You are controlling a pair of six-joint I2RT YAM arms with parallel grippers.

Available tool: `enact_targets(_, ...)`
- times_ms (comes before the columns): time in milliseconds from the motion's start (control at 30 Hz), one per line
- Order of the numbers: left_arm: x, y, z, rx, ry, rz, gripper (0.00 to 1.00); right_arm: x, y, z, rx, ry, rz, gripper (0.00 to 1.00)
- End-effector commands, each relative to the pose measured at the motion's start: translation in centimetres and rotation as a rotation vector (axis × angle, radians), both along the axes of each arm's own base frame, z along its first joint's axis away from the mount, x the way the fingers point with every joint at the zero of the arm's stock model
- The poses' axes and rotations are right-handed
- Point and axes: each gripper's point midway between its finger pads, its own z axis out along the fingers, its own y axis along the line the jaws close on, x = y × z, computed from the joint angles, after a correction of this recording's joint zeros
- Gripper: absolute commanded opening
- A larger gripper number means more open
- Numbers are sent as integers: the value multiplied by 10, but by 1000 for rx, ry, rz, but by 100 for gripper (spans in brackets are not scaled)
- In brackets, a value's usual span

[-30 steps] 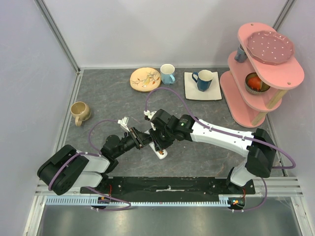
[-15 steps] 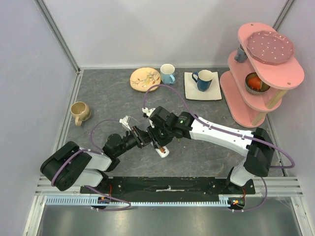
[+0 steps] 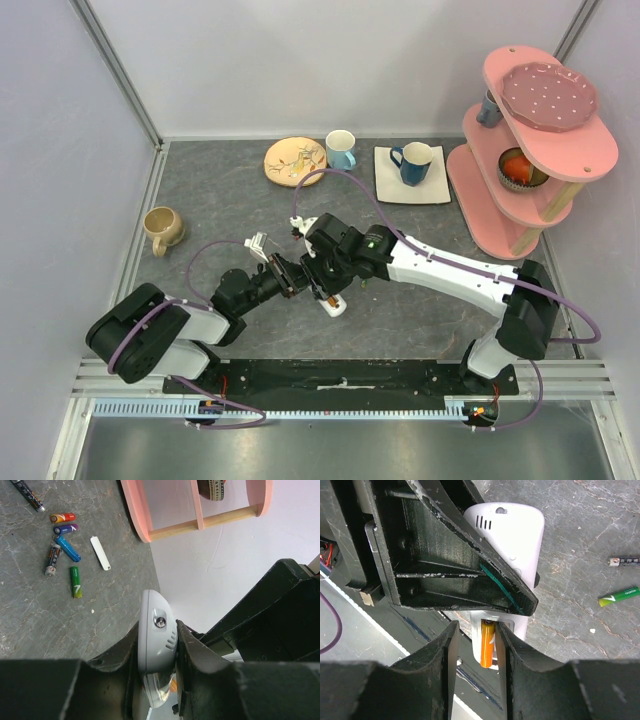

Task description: Load the batteries into the remote control

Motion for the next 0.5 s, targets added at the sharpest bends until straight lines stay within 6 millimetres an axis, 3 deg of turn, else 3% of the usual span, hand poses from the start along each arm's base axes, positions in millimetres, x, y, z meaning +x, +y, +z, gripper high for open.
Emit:
enact_targets(0, -11, 1, 96, -260, -311, -26, 2, 15, 10, 42, 107, -89, 0, 43)
enact_targets(333, -11, 1, 94, -257, -305, -31, 2, 20, 5, 50, 106, -105, -13, 45)
enact_targets(467, -11, 0, 93, -255, -303, -31, 2, 25, 0, 62, 119, -125, -26, 45)
